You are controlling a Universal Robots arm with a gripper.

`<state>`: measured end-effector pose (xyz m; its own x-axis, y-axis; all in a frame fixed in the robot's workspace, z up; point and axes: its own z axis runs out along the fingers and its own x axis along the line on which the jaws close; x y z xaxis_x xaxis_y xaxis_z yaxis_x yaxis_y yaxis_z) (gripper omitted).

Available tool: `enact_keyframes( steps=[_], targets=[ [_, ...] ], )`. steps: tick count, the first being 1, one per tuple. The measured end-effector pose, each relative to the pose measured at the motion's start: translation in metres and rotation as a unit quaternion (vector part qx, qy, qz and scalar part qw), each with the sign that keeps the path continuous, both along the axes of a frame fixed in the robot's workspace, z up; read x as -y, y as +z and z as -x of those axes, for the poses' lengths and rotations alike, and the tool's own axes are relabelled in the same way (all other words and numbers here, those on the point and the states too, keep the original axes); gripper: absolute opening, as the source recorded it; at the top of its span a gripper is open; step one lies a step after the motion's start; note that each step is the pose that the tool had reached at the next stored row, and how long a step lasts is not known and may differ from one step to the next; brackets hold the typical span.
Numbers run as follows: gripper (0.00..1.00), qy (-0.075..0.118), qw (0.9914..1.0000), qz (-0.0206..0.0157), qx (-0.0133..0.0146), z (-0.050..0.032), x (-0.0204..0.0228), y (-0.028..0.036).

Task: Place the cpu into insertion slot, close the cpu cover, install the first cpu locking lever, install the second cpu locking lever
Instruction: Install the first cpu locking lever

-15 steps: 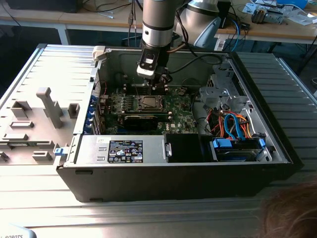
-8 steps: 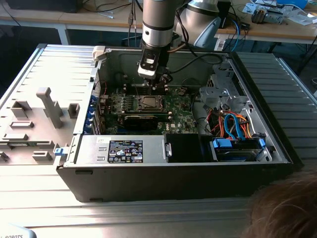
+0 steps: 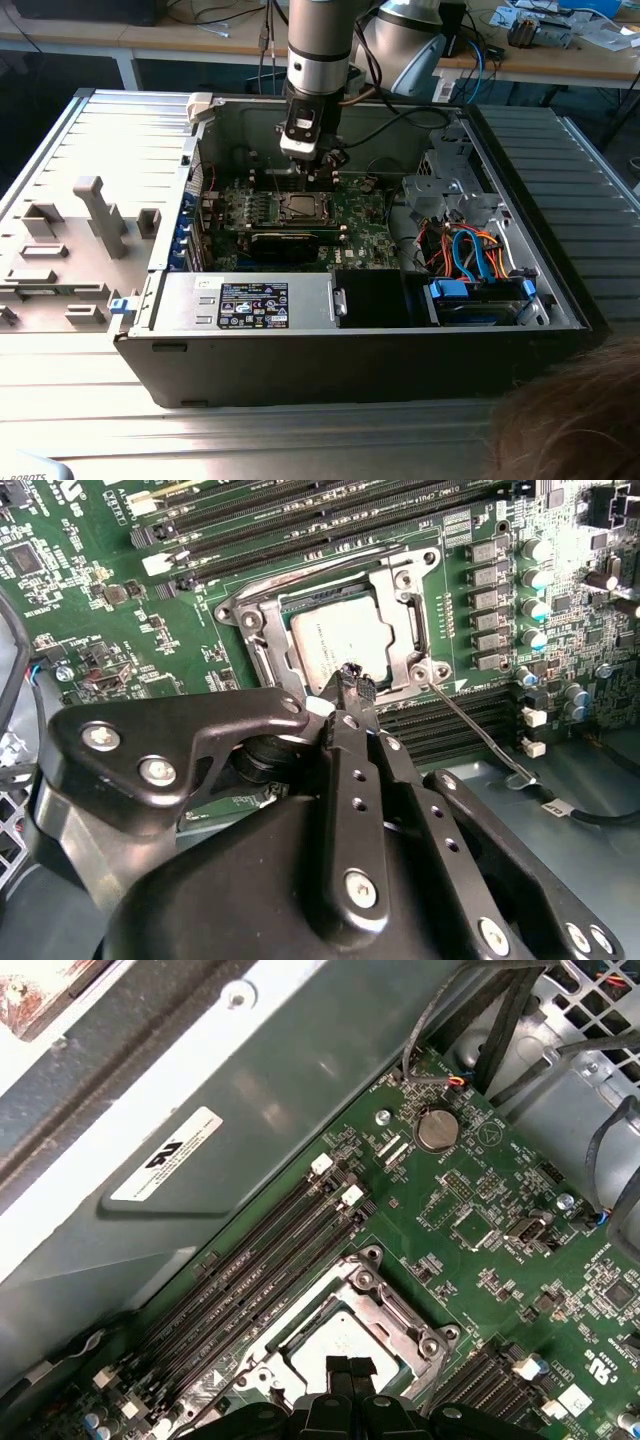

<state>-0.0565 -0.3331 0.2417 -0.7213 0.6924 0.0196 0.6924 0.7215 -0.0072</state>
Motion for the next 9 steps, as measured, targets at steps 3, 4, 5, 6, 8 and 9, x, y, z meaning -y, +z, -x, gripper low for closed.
enact_keyframes(
  steps=[3, 4, 5, 6, 8, 9],
  targets=[
    [0.11, 0.004, 0.99999, 0.0, 0.0, 0.0, 0.0, 0.0],
    [0.11, 0.008, 0.99997, 0.0, 0.0, 0.0, 0.0, 0.0],
    [0.11, 0.011, 0.99994, 0.0, 0.0, 0.0, 0.0, 0.0],
    [0.11, 0.016, 0.99988, 0.0, 0.0, 0.0, 0.0, 0.0],
    [0.11, 0.022, 0.99975, 0.0, 0.0, 0.0, 0.0, 0.0],
    [0.11, 0.025, 0.9997, 0.0, 0.0, 0.0, 0.0, 0.0]
  ],
)
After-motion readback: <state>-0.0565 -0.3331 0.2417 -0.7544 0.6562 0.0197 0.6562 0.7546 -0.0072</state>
